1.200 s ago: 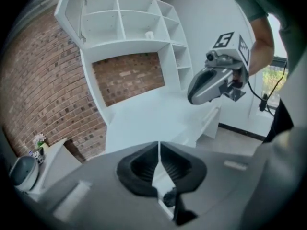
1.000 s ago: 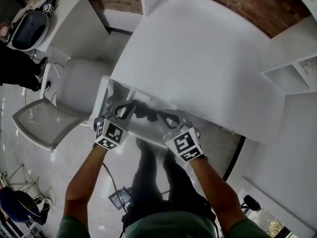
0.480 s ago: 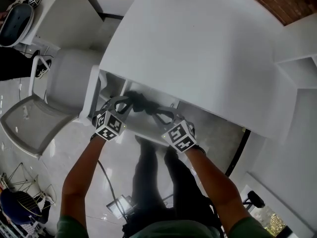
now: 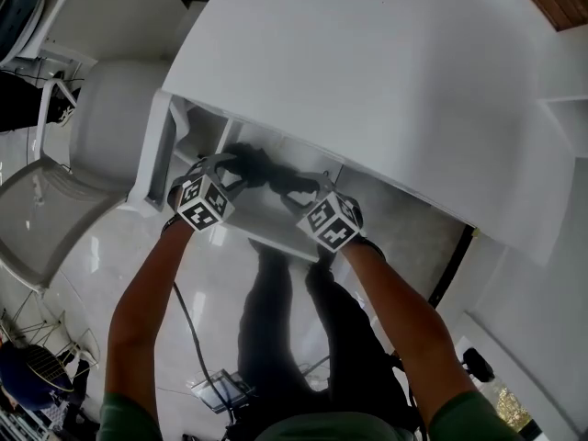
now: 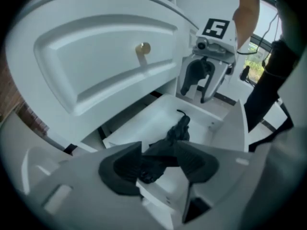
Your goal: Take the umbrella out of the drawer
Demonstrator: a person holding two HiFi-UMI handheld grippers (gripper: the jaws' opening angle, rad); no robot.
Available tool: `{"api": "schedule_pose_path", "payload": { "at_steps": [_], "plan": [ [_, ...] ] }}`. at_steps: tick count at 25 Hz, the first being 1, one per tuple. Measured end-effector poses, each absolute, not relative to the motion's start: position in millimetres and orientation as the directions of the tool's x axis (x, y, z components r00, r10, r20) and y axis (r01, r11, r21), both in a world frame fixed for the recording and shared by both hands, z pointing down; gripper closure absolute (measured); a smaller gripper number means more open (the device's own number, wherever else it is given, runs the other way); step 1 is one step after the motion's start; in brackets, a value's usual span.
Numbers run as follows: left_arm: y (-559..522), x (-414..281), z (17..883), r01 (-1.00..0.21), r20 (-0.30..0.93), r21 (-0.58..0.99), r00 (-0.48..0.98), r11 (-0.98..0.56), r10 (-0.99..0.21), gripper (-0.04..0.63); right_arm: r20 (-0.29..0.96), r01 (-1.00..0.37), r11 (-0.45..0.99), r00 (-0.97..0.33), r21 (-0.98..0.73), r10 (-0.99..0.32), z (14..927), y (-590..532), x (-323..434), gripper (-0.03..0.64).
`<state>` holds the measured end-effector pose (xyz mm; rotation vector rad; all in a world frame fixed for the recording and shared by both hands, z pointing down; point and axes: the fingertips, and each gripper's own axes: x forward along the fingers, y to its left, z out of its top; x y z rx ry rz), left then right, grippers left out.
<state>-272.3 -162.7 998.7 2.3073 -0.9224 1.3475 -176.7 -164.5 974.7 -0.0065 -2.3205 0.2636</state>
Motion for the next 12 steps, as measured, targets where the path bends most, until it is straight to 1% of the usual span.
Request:
{"api": "schedule_pose_path", "payload": {
  "at_steps": [2, 5, 8, 12],
  "plan": [
    [-156.8, -273.2, 1021.1, -0.647, 0.875, -0.030, 0.352, -0.762, -0.334, 0.340, 0.741, -0.063, 0.980, -0.664, -0.186, 0.098, 1000.9, -161.6, -176.8, 0.409],
    [-148.6, -272.8, 1049.6, -0.615, 0.888, -0.014, 0.354, -0.788, -0.293, 0.301, 0.777, -0.042, 0.979, -0.616, -0.200, 0.132, 1040.4, -153.9, -175.4, 0.378],
    [-148.9, -272.3, 1070.1, -0.573, 0.897, -0.031, 0.346, -0.819, -0.276, 0.275, 0.801, -0.019, 0.976, -0.575, -0.216, 0.166, 1074.3, -147.7, -177.2, 0.337],
    [-154.5, -268.1, 1089.8, -0.501, 0.912, -0.064, 0.323, -0.863, -0.255, 0.247, 0.829, -0.003, 0.979, -0.532, -0.202, 0.169, 1107.8, -147.6, -183.2, 0.307]
  ]
}}
